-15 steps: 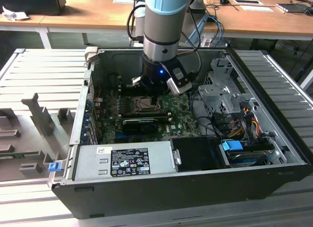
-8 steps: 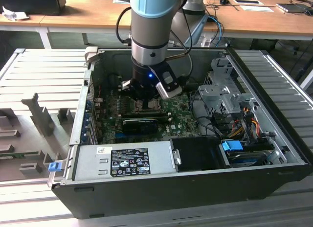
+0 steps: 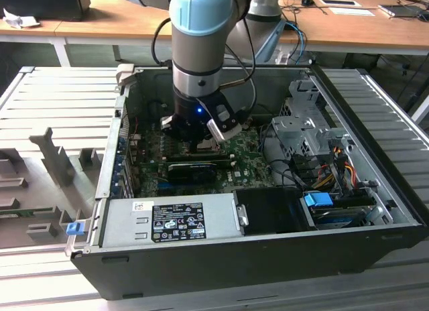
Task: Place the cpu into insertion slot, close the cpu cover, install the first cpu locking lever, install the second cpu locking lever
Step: 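Install the second cpu locking lever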
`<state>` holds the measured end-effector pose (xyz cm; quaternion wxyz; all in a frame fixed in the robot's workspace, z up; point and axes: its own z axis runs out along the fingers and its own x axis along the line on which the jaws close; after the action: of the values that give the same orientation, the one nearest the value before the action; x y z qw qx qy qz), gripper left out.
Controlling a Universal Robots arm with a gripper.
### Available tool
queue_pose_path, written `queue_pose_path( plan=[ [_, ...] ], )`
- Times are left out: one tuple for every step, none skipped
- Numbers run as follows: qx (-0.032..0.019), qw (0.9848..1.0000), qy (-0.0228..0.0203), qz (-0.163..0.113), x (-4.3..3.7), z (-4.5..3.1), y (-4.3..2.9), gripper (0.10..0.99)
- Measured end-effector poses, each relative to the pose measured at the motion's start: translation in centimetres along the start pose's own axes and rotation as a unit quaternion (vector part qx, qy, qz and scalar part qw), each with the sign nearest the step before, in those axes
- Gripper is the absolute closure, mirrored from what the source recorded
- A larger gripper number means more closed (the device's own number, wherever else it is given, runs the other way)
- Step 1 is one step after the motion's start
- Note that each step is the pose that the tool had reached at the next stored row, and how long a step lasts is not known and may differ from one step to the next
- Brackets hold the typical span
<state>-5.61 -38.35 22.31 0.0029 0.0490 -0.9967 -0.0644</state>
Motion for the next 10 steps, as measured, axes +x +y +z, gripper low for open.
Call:
queue_pose_path(
  plan=[
    [-0.0001, 1.0000, 0.0004, -0.003, 0.06, 0.17, -0.02, 0.980],
    [-0.0004, 1.0000, 0.0011, -0.009, 0.19, 0.43, -0.04, 0.980],
    [-0.0031, 0.9999, 0.0015, -0.014, 0.48, 0.67, -0.07, 0.980],
    [-0.0101, 0.9998, 0.0008, -0.014, 0.61, 0.69, -0.18, 0.980],
    [-0.0164, 0.9998, 0.0000, -0.014, 0.64, 0.70, -0.24, 0.980],
    [-0.0240, 0.9996, -0.0008, -0.014, 0.67, 0.70, -0.33, 0.980],
    [-0.0273, 0.9995, -0.0012, -0.014, 0.69, 0.70, -0.40, 0.980],
    [-0.0299, 0.9994, -0.0015, -0.014, 0.77, 0.71, -0.54, 0.980],
    [-0.0307, 0.9994, -0.0016, -0.014, 0.83, 0.71, -0.64, 0.980],
    [-0.0315, 0.9994, -0.0017, -0.014, 0.94, 0.71, -0.73, 0.980]
  ],
)
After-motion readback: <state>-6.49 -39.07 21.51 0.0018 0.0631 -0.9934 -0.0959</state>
